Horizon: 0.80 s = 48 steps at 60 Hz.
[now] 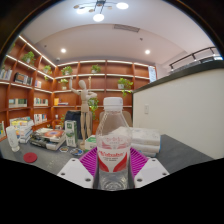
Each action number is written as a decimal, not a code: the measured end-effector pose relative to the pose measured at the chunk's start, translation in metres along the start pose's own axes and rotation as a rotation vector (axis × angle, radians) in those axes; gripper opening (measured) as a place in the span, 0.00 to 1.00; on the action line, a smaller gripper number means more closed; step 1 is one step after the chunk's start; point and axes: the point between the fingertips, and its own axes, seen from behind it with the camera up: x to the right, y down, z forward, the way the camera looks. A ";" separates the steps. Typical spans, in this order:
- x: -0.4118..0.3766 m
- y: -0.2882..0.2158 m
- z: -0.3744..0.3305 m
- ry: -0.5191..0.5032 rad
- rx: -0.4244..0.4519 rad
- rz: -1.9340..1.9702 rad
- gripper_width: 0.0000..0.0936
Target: Pour water
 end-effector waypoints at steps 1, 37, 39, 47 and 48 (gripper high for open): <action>0.000 0.001 0.000 -0.001 -0.002 0.003 0.46; -0.154 -0.026 -0.005 -0.117 0.001 -0.482 0.37; -0.175 -0.028 -0.004 -0.128 0.006 -0.559 0.37; -0.251 -0.033 0.004 -0.149 0.044 -0.889 0.37; -0.260 -0.034 0.005 -0.149 0.051 -0.927 0.37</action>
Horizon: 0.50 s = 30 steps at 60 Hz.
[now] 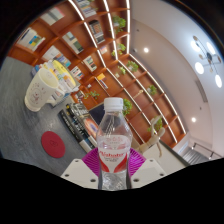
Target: Pour water
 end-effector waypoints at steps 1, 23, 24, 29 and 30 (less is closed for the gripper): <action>-0.001 -0.005 0.002 -0.003 0.007 -0.036 0.37; -0.051 -0.136 0.028 0.096 0.166 -0.831 0.37; -0.050 -0.141 0.030 0.105 0.175 -0.869 0.37; -0.055 -0.158 0.034 0.149 0.202 -1.058 0.37; -0.055 -0.161 0.035 0.160 0.206 -1.097 0.37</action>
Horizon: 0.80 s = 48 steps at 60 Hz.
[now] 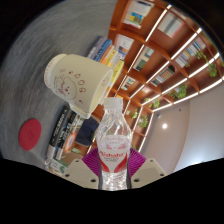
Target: Pour water
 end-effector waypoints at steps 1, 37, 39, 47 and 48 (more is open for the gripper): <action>0.003 -0.001 0.001 0.011 0.001 -0.038 0.37; -0.002 0.019 -0.003 -0.002 -0.044 0.307 0.37; -0.012 0.027 -0.004 -0.034 -0.063 0.444 0.37; -0.027 0.041 -0.008 -0.083 -0.075 0.988 0.39; -0.027 0.041 -0.009 -0.090 -0.068 1.057 0.39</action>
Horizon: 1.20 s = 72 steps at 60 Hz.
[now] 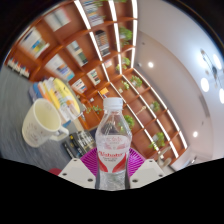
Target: Pour water
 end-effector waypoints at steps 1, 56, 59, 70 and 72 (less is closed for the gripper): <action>-0.001 0.000 0.000 -0.010 0.000 0.069 0.39; -0.060 0.045 0.001 -0.148 -0.019 0.960 0.58; -0.065 0.048 -0.005 -0.162 -0.057 0.969 0.67; -0.074 0.049 -0.054 -0.213 -0.103 0.997 0.94; -0.073 0.054 -0.068 -0.203 -0.117 0.997 0.94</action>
